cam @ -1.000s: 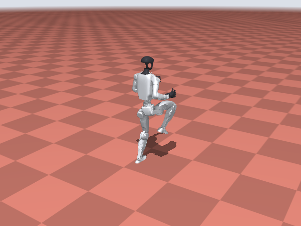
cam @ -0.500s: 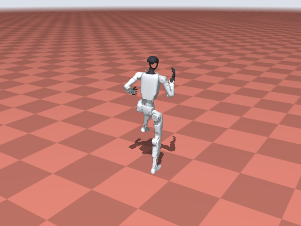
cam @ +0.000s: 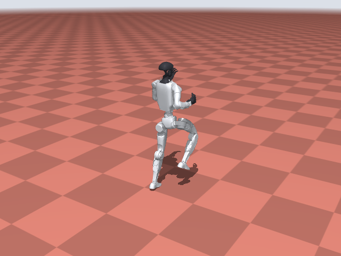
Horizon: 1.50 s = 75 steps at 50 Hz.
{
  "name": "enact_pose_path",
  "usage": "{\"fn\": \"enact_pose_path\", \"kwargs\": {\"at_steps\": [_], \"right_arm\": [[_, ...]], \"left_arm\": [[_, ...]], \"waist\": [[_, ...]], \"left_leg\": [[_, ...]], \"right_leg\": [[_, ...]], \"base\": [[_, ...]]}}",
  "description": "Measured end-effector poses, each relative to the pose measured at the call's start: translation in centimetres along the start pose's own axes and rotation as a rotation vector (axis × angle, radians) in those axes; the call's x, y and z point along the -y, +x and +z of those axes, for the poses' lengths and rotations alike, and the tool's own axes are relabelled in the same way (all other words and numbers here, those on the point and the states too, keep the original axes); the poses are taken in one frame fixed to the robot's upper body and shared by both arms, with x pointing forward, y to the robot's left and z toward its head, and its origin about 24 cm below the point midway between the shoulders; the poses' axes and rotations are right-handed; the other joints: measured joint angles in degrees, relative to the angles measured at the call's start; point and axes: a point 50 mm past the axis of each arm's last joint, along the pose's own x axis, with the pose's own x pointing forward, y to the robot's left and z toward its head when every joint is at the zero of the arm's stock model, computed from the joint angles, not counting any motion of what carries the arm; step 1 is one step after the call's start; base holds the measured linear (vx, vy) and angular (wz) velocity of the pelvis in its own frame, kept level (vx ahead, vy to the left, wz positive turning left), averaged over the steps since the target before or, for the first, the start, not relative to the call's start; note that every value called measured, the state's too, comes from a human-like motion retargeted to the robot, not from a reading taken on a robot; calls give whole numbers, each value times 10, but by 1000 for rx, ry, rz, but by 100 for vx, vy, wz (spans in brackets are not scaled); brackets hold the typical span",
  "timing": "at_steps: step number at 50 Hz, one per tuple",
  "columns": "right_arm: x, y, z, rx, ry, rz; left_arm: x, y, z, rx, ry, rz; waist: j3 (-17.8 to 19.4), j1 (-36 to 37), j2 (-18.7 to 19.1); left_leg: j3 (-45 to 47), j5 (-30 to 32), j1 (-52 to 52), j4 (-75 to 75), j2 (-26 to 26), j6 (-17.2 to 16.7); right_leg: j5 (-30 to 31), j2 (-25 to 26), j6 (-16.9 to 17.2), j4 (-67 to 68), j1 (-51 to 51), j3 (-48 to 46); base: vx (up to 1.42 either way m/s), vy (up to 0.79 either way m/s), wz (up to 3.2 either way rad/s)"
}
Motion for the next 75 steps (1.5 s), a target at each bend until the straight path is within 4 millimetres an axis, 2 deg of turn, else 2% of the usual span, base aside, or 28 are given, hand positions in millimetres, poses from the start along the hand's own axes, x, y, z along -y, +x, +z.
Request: {"fn": "enact_pose_path", "kwargs": {"at_steps": [3,7,10,13,15,17,21,23,27,30,32,35,37,41,45,47,48,50,53,55,57,60,62,65,68,70,73,75], "right_arm": [[-2,-11,-12,-101,-4,-18],[2,30,-34,-61,-10,-55],[2,83,-20,115,44,-121],[1,136,68,538,92,-103],[-7,138,129,812,136,-41],[-13,112,157,987,202,-25],[-24,66,159,1062,307,74],[-29,61,140,945,335,117],[-33,72,81,585,228,78],[-27,74,36,372,80,35],[-14,66,6,234,39,-54],[13,28,-13,89,58,-178],[17,10,-2,75,23,-147],[10,-5,6,-19,-14,15],[14,8,-18,-100,-40,27],[14,32,-25,-66,-48,-1],[14,46,-26,-37,-54,-17],[15,79,-18,67,-39,-66],[15,130,50,415,-39,-91],[4,143,107,667,-5,-29],[-9,128,134,822,109,19],[-24,91,138,898,259,69],[-35,80,129,852,313,163],[-47,75,105,711,317,252],[-51,78,70,542,189,186],[-45,80,49,456,101,109],[-22,77,21,336,76,-73],[-3,60,11,274,104,-154]], "left_arm": [[-5,-21,6,-102,-35,5],[-22,-42,-28,-316,-71,71],[-50,-79,-44,-504,4,216],[-98,-149,-34,-785,223,382],[-113,-187,-16,-962,291,402],[-110,-195,-2,-1065,300,300],[-102,-199,16,-1196,282,88],[-99,-210,24,-1253,255,94],[-96,-200,-9,-1132,253,195],[-82,-144,-49,-824,210,237],[-63,-73,-60,-509,155,214],[-28,19,-31,-82,62,106],[-19,35,-7,73,39,99],[-21,12,12,91,-2,131],[-23,-15,7,-87,-53,37],[-29,-32,-1,-201,-91,38],[-34,-40,-4,-261,-113,57],[-50,-62,-11,-400,-96,131],[-89,-119,-18,-673,46,315],[-107,-158,-11,-850,141,384],[-107,-177,-3,-976,170,334],[-96,-185,3,-1098,156,155],[-94,-196,9,-1157,159,109],[-89,-210,7,-1177,186,157],[-85,-190,-26,-1047,186,209],[-74,-158,-56,-893,120,233],[-38,-62,-82,-522,6,200],[-9,6,-63,-238,-28,70]], "waist": [[33,12,-83],[100,68,-147],[133,121,-163],[188,202,-157],[172,208,-159],[116,193,-167],[63,217,-177],[80,217,-122],[75,180,-52],[95,131,-25],[126,62,-28],[111,15,-23],[68,45,-11],[5,55,7],[24,65,-78],[59,90,-115],[86,105,-125],[100,144,-151],[168,232,-149],[179,243,-153],[125,221,-157],[45,233,-184],[30,247,-178],[47,230,-105],[89,196,-52],[120,167,-30],[190,53,-26],[187,19,-19]], "left_leg": [[34,-76,-50,245,-73,72],[80,-232,-347,867,-138,133],[115,-270,-640,1215,-151,118],[110,-316,-774,1317,-85,57],[107,-330,-800,1274,-49,88],[112,-301,-786,1162,-84,131],[118,-187,-545,811,-106,110],[91,-100,-340,583,-65,51],[8,44,-90,149,-30,-18],[21,-153,-15,29,3,-11],[-17,-239,-45,55,-11,36],[-71,-241,-153,168,-42,69],[-33,-152,-116,77,-30,53],[27,34,-45,-41,-10,22],[85,-136,-232,443,-75,132],[103,-201,-370,737,-89,140],[109,-224,-432,867,-91,132],[115,-244,-608,1094,-86,111],[91,-269,-741,1254,-57,11],[86,-270,-777,1259,-52,10],[92,-249,-777,1200,-62,64],[121,-218,-667,1018,-83,96],[122,-178,-515,829,-84,62],[74,-63,-253,492,-52,6],[47,-7,-45,176,-27,-6],[49,-146,34,65,-13,6],[-13,-313,-25,161,-12,61],[-44,-317,-132,276,-17,65]], "right_leg": [[125,-28,59,-303,263,71],[221,-67,47,-706,521,174],[-47,-99,-24,-785,566,136],[-173,-77,-94,-671,495,202],[-148,-70,-92,-646,459,217],[-36,-86,-64,-786,508,167],[154,-97,-21,-870,550,118],[102,-54,-71,-748,548,87],[-110,-7,-108,-69,226,39],[-183,11,-87,295,-17,18],[-206,-11,-38,418,-123,17],[-223,-63,-39,438,-194,26],[-187,-50,-75,350,-165,21],[-17,3,-45,14,48,17],[157,-64,30,-414,323,85],[205,-81,38,-636,454,142],[178,-91,3,-744,530,165],[-6,-114,-32,-803,566,171],[-182,-104,-89,-685,514,227],[-193,-94,-90,-584,450,249],[-122,-102,-73,-688,483,197],[72,-118,-33,-865,544,140],[133,-112,-26,-852,539,134],[35,-66,-61,-528,434,62],[-91,-48,-96,-33,203,41],[-135,-32,-76,225,38,37],[-150,-43,11,412,-130,29],[-155,-51,4,429,-210,24]], "base": [[12,-11,112],[-10,-9,41],[-16,-9,1],[-18,-8,-186],[3,-3,-31],[28,6,151],[29,8,-19],[15,10,-199],[7,12,-130],[-13,14,-13],[-24,7,188],[-9,1,126],[18,-7,-94],[21,-15,-6],[-4,-12,138],[-13,-11,68],[-17,-14,43],[-17,-15,-10],[-20,-6,-155],[-9,1,-38],[17,4,163],[26,10,83],[15,16,-116],[2,17,-148],[-12,16,-102],[-26,20,-26],[-33,12,178],[-20,6,90]]}}
